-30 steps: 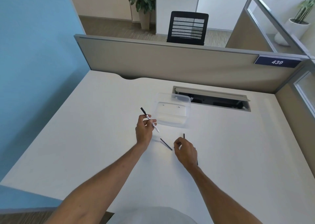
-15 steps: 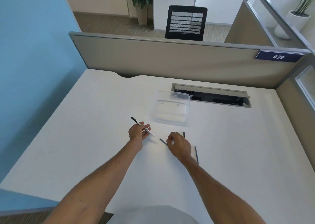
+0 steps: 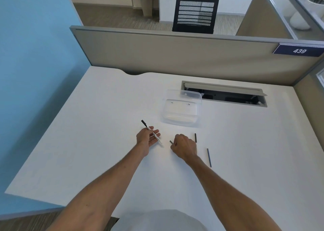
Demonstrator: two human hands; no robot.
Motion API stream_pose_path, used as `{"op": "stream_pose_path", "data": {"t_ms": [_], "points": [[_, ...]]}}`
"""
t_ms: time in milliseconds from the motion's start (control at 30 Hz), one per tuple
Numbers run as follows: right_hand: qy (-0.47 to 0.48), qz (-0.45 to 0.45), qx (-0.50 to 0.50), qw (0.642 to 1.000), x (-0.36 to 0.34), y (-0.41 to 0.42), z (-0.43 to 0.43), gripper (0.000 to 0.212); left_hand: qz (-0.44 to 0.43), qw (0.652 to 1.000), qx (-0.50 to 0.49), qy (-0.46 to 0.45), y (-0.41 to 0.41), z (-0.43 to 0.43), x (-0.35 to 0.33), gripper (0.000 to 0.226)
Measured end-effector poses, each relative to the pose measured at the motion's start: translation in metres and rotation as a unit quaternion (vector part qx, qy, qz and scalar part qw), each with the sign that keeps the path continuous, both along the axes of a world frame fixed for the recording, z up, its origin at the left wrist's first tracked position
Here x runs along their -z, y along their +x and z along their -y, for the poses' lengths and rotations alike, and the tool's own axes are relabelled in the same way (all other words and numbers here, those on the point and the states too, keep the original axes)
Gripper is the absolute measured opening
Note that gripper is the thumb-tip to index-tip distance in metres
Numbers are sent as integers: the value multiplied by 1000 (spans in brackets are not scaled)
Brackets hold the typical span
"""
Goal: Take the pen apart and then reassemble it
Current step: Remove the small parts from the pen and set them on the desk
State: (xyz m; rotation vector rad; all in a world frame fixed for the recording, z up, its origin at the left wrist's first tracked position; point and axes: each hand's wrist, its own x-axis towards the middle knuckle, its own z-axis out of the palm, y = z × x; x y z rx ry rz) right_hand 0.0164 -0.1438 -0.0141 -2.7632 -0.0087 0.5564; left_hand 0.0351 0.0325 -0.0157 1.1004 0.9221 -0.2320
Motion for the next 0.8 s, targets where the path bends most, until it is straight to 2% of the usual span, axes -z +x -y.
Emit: {"op": "stream_pose_path", "data": {"t_ms": [267, 600, 733, 800], "points": [[88, -15, 87, 992, -16, 35, -3, 18, -3, 1000, 20, 11, 19, 8, 1, 38], [179, 57, 208, 960, -58, 133, -27, 20, -14, 1000, 6, -21, 48, 1, 7, 40], [193, 34, 256, 947, -63, 174, -25, 17, -17, 999, -3, -35, 56, -5, 13, 40], [188, 4, 262, 946, -60, 185, -25, 25, -21, 999, -8, -44, 58, -7, 17, 39]]}}
